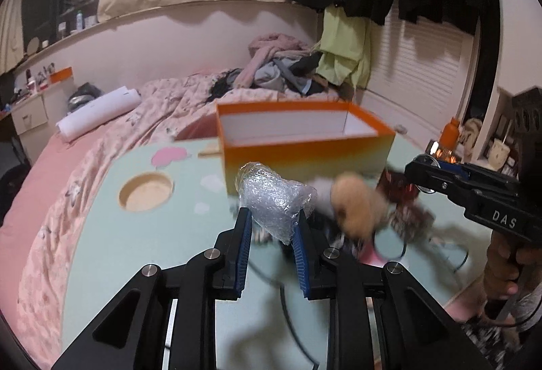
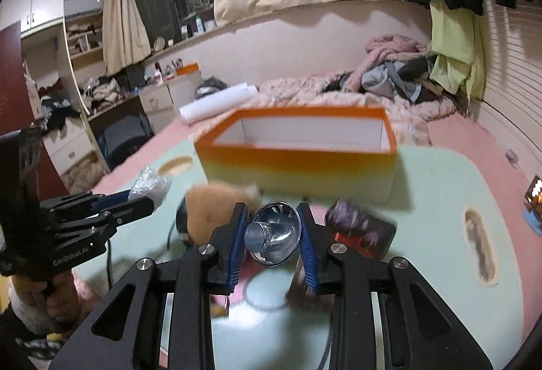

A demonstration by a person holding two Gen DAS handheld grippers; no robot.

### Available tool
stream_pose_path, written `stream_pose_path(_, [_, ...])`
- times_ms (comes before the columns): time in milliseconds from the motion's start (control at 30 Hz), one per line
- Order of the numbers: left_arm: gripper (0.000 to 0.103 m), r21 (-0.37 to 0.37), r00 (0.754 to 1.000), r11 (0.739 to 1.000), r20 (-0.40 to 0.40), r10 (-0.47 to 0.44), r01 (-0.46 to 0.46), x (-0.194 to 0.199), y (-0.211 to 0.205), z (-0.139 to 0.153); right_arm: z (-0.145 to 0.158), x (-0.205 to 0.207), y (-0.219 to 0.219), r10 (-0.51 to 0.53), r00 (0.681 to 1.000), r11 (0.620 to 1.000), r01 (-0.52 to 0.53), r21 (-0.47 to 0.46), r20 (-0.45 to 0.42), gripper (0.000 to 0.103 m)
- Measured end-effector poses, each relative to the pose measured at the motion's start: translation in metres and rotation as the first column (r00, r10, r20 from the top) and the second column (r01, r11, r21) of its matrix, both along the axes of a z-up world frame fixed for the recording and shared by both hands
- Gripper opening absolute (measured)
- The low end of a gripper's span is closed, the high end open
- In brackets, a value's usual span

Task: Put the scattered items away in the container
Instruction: 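Grasp the clear plastic bag with the left gripper while the right gripper grasps the glass cup, lift both, then lower the bag with the left gripper while the right gripper lowers the cup into the box, open both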

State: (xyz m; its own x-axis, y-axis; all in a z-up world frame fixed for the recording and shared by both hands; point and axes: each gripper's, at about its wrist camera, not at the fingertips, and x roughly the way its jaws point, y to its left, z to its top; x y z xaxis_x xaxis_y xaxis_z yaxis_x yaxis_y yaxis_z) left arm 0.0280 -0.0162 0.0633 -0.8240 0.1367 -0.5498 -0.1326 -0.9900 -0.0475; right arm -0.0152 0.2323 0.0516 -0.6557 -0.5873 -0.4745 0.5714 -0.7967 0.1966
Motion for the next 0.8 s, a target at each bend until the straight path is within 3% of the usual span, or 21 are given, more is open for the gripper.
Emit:
stream_pose_path(133, [0.023,-0.013,0.999,1.0,-0.03,-0.017,0.017,-0.03,0.006,0.026,0.021,-0.011,0.0,-0.009,0.999,1.0,0.009,-0.015,-0.045,0.031])
stream_pose_path(300, [0.023,0.01,0.999,0.999,0.018,-0.037,0.037,-0.083,0.012,0.037,0.035,-0.044,-0.012,-0.032,0.999,0.999,0.032,0.001,-0.037,0.031])
stream_pose_path(467, [0.023,0.012,0.993,0.999,0.11,-0.042,0.041,-0.141,0.019,0.03,0.038,-0.105,-0.021,-0.105,0.991,0.994,0.105,0.005,0.085,0.031])
stream_pose_path(700, [0.023,-0.054,0.982,0.998,0.189,-0.017,0.027,-0.175,0.032,0.005,0.013,-0.154,-0.037,-0.202,0.962,0.973,0.176,0.148,0.184,0.031])
stream_pose_path(733, [0.025,-0.054,0.981,0.998,0.193,-0.014,0.025,-0.177,0.032,0.004,0.01,-0.157,-0.038,-0.206,0.96,0.971,0.177,0.159,0.188,0.031])
stream_pose_path(800, [0.047,-0.045,0.978,0.999,0.208,-0.021,0.031,-0.179,0.031,0.001,0.006,-0.16,-0.04,-0.23,0.956,0.962,0.196,0.188,0.182,0.031])
